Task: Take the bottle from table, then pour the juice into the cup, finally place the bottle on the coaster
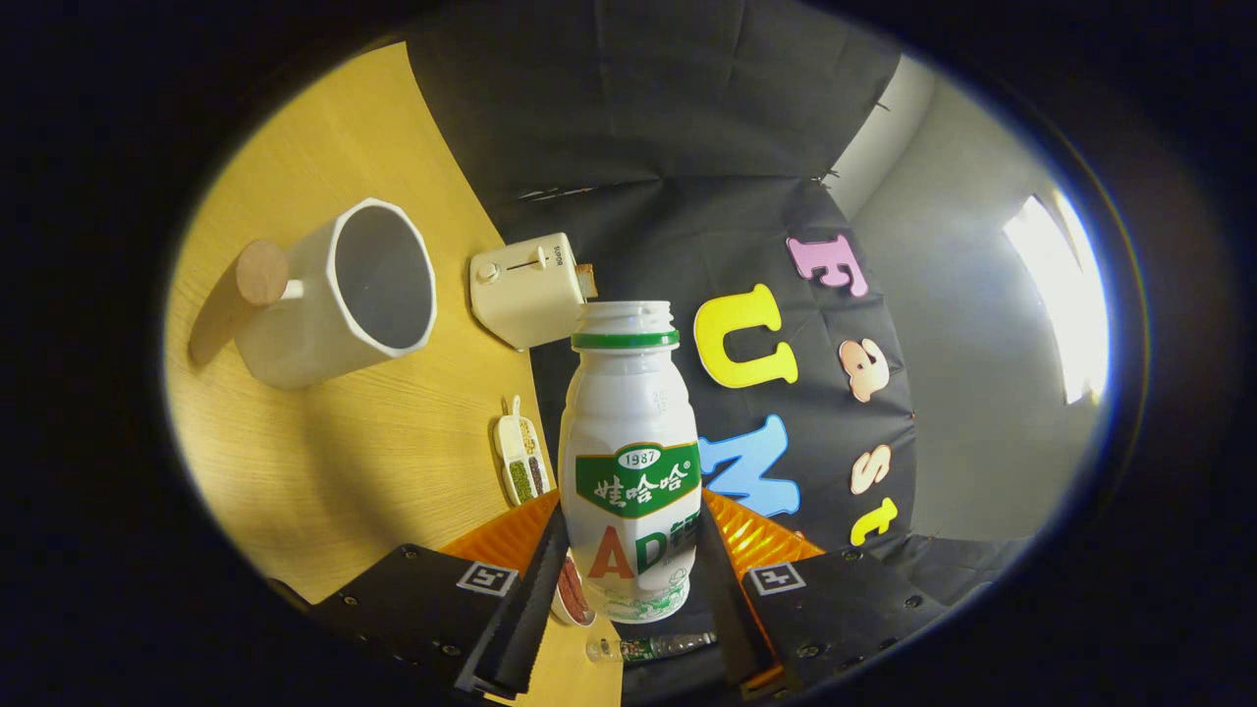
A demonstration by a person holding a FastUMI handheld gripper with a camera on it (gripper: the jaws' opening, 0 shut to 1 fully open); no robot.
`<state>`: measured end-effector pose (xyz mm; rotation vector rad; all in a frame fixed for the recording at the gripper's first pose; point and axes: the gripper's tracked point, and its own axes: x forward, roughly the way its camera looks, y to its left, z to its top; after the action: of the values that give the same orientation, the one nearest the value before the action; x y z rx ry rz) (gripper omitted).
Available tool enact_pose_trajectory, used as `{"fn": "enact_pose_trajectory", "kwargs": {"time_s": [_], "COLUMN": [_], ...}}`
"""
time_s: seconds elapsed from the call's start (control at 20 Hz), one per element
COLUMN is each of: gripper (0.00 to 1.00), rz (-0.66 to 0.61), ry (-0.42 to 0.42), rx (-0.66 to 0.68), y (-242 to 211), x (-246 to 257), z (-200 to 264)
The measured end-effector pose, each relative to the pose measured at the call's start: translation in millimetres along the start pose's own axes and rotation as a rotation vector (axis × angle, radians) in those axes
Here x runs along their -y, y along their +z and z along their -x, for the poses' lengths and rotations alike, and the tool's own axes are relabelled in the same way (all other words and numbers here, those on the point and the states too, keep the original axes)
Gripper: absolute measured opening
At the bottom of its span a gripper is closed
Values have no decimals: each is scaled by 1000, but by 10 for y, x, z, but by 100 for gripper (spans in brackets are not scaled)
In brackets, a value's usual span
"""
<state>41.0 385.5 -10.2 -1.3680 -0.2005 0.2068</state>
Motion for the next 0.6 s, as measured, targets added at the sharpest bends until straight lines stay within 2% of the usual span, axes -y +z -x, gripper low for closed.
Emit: {"fn": "enact_pose_trajectory", "kwargs": {"time_s": [0.6], "gripper": [70], "rz": [108], "ry": [-16], "rx": [23], "y": [120], "x": [-3], "z": [4]}}
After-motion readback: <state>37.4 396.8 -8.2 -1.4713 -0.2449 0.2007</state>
